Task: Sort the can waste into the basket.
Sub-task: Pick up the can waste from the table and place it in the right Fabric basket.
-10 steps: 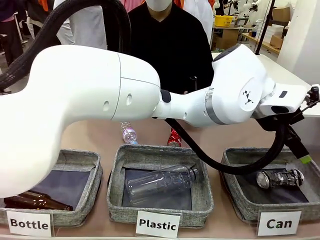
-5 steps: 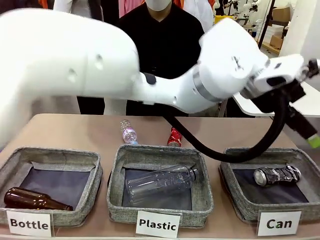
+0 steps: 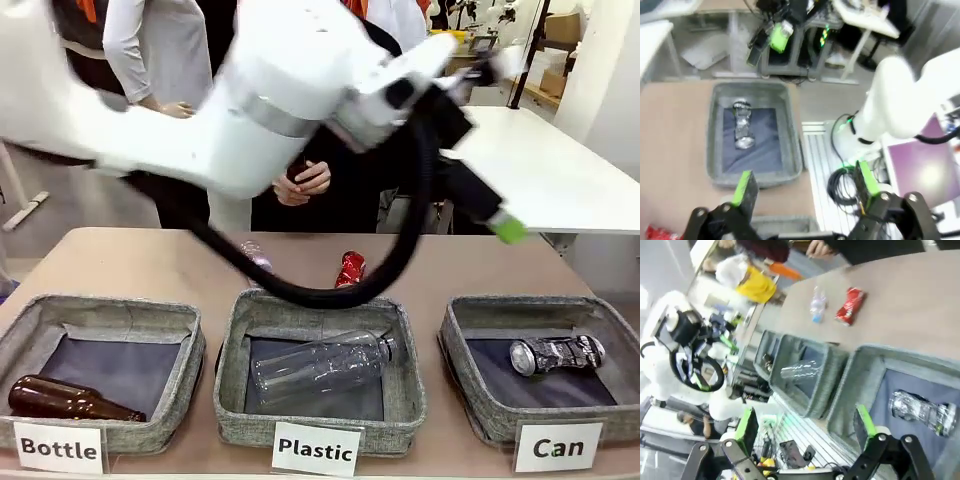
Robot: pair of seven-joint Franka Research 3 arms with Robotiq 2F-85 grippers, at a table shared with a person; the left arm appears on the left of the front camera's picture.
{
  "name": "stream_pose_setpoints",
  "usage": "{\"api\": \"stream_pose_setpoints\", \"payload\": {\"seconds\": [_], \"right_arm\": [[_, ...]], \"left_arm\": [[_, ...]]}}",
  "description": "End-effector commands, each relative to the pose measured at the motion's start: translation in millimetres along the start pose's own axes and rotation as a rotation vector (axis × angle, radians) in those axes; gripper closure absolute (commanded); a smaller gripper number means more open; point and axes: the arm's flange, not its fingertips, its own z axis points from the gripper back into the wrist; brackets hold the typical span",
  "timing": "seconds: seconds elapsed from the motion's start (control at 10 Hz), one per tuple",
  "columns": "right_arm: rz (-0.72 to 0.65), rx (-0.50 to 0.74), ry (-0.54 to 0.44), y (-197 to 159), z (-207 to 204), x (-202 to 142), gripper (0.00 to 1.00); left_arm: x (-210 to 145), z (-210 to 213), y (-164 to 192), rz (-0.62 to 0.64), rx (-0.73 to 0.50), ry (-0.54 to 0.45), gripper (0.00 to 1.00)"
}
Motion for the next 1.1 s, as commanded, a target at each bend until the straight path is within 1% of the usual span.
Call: {"api": "stream_pose_setpoints", "payload": {"seconds": [0.0, 0.1, 0.2, 0.3, 0.4, 0.5, 0.6, 0.7, 0.8, 0.9, 1.0], "right_arm": [[0.031, 0.083, 0.075, 2, -38, 16, 0.0], [0.022, 0.105, 0.125, 7, -69, 17, 0.0], [0.006, 0.155, 0.193, 10, -101, 14, 0.0], [-0.013, 0.169, 0.269, 9, -128, 5, 0.0], [-0.036, 0.16, 0.299, 5, -137, 1, 0.0], [-0.042, 0.158, 0.29, 1, -132, 2, 0.0], [-0.046, 0.151, 0.265, -3, -123, 4, 0.0], [-0.05, 0.154, 0.225, -7, -106, 3, 0.0], [-0.067, 0.158, 0.179, -14, -85, 4, 0.0], [-0.089, 0.216, 0.135, -19, -57, 4, 0.0], [-0.102, 0.24, 0.094, -23, -33, 1, 0.0]], "left_arm": [[-58, 52, -49, -0.05, 0.079, -0.032, 0.0], [-74, 72, -57, -0.065, 0.104, -0.09, 0.0], [-96, 96, -58, -0.047, 0.16, -0.12, 0.0], [-121, 123, -59, 0.021, 0.227, -0.152, 0.0], [-132, 128, -58, 0.027, 0.226, -0.19, 0.0], [-125, 118, -45, 0.003, 0.252, -0.185, 0.0], [-109, 97, -32, -0.038, 0.224, -0.127, 0.0], [-88, 68, -22, -0.064, 0.218, -0.043, 0.0], [-69, 36, -13, -0.076, 0.208, 0.065, 0.0], [-53, 10, -4, -0.088, 0.194, 0.153, 0.0], [-45, -7, 2, -0.087, 0.191, 0.194, 0.0]]}}
